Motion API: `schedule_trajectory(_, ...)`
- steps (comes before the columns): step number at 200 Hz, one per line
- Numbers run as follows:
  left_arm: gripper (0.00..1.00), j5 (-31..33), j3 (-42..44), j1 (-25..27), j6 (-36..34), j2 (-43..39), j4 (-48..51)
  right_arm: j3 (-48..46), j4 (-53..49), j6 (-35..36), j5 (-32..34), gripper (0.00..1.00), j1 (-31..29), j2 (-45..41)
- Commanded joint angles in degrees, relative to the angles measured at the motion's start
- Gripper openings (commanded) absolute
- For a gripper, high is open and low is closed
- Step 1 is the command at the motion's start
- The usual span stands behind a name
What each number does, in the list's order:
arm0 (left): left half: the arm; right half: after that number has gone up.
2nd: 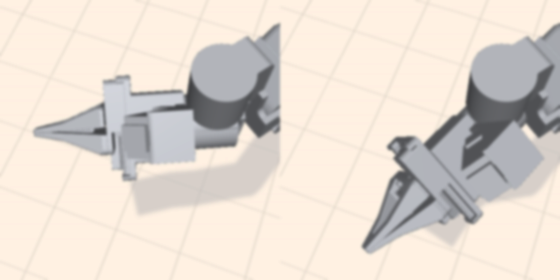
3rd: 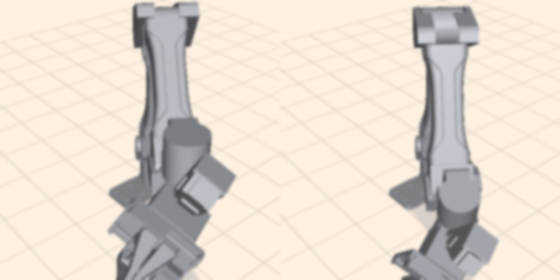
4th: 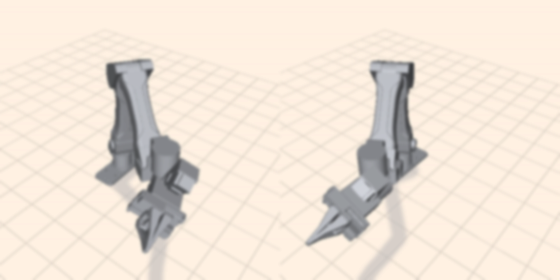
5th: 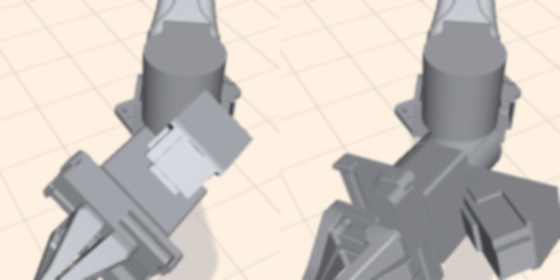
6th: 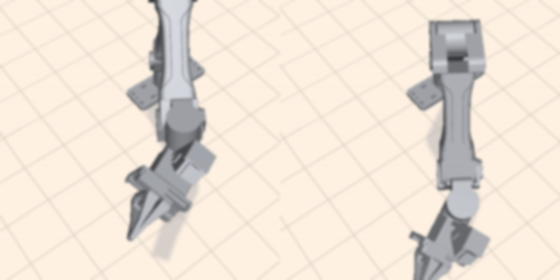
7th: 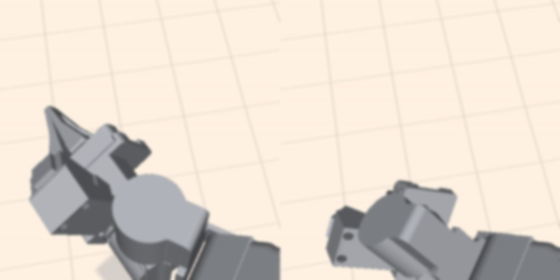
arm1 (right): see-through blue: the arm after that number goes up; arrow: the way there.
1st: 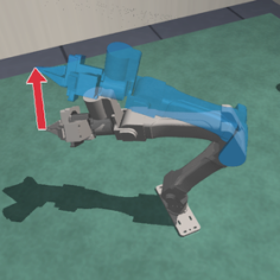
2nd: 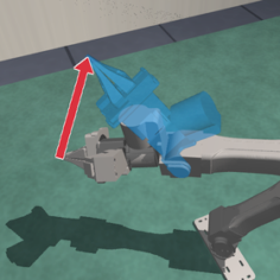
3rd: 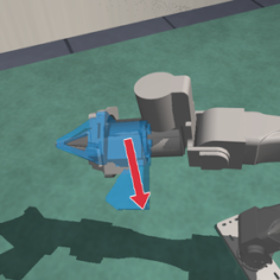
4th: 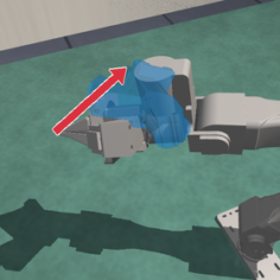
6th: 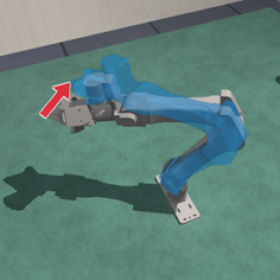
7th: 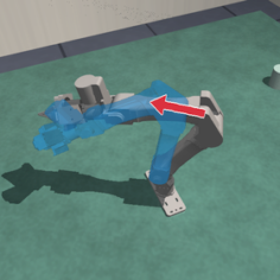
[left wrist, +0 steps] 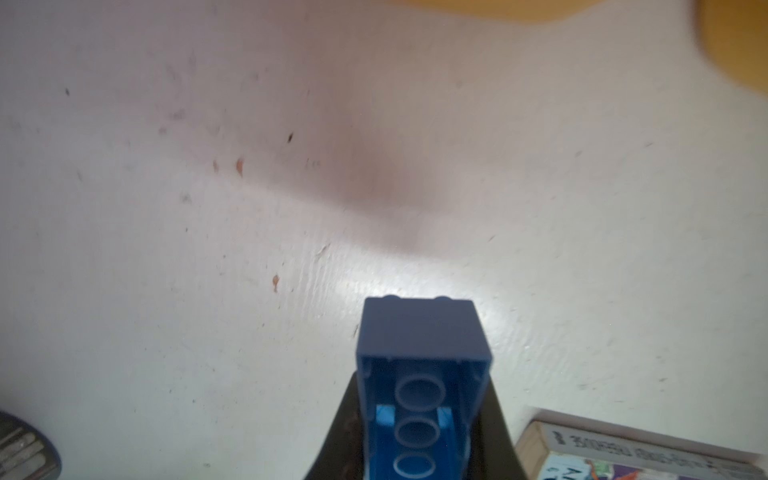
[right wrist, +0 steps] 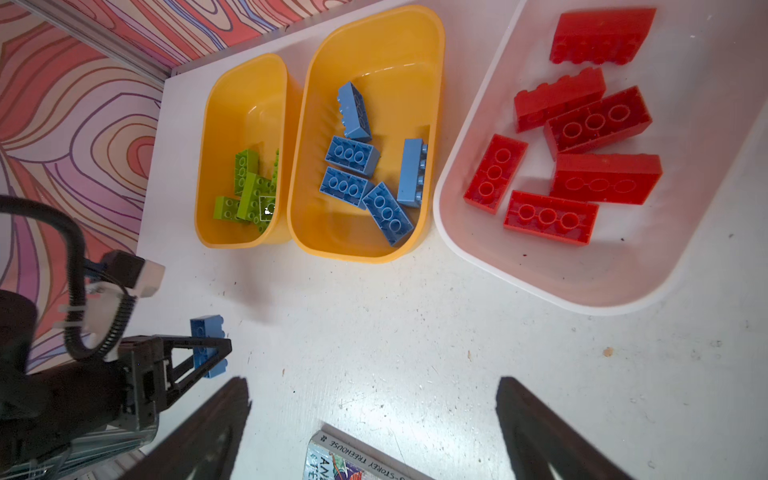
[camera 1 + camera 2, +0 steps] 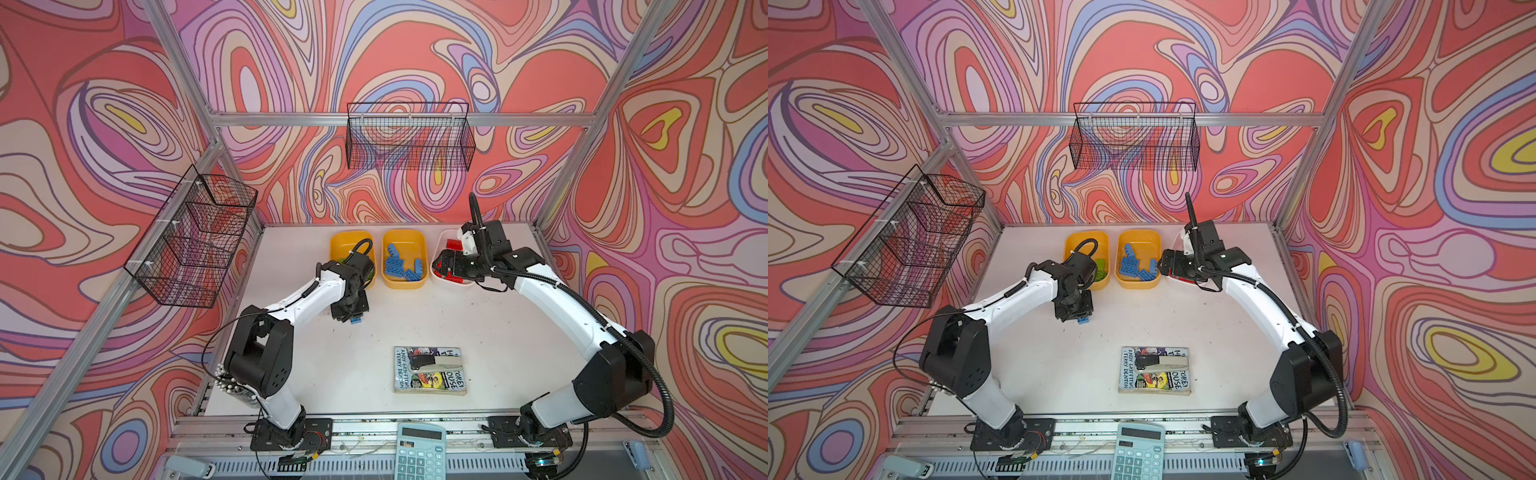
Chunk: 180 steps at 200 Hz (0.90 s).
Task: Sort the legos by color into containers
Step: 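Carry the blue brick into the yellow bin of blue bricks and release it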
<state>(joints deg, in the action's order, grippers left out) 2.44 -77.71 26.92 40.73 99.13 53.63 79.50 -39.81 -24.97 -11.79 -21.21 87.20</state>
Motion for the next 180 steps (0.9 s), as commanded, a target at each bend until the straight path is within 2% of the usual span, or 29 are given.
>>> schedule_trajectory(1, 0.14, 1.1, -9.8, 0.0, -3.8, 5.4, 4.2, 0.3, 0.4, 0.8, 3.2, 0.98, -0.2, -2.1)
schedule_trajectory(47, 0.15, -5.5, -35.1, 0.0, -7.0, 20.5, 3.6, 2.3, -1.7, 2.6, 6.6, 0.98, 0.0, -2.2)
schedule_trajectory(77, 0.22, -9.7, -52.6, -0.2, -8.7, 31.5, 4.4, 3.6, -2.0, 2.7, 8.2, 0.98, 0.1, -2.2)
schedule_trajectory(91, 0.32, -12.9, -58.9, -0.5, -8.6, 36.0, 3.5, 4.3, -2.3, 2.9, 9.1, 0.98, 0.3, -2.0)
schedule_trajectory(102, 0.51, -16.0, -62.2, -1.1, -7.4, 38.7, 1.9, 4.8, -2.4, 2.9, 9.7, 0.98, 0.4, -1.7)
schedule_trajectory(126, 0.73, -21.7, -64.1, -2.5, -3.5, 41.3, -2.9, 6.2, -3.2, 2.9, 10.4, 0.98, 0.7, -1.2)
schedule_trajectory(149, 0.90, -21.8, -61.9, -2.9, -3.8, 39.4, -6.0, 6.5, -3.3, 2.7, 10.7, 0.98, 0.9, -0.6)
schedule_trajectory(162, 0.96, -20.1, -59.7, -2.9, -5.5, 37.1, -6.2, 6.6, -3.2, 2.7, 10.8, 0.98, 0.9, 0.0)
schedule_trajectory(180, 0.98, -17.7, -53.8, -3.0, -7.8, 32.3, -7.0, 6.6, -2.6, 2.8, 10.5, 0.98, 1.1, 0.9)
